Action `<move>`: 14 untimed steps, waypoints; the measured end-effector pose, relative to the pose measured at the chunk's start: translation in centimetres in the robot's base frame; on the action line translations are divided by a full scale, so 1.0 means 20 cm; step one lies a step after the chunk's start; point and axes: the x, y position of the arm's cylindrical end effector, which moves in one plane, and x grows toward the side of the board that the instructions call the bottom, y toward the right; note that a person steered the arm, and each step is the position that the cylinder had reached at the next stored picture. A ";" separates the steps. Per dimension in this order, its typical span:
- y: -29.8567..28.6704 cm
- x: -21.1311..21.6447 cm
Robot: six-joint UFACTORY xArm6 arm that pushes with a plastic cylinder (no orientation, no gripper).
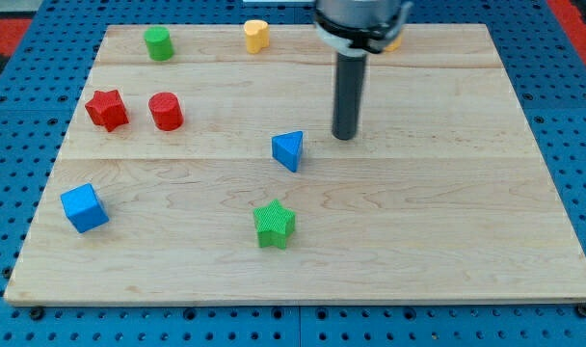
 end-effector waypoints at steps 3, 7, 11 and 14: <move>-0.34 0.13; -1.06 0.20; -1.77 0.52; -1.73 0.08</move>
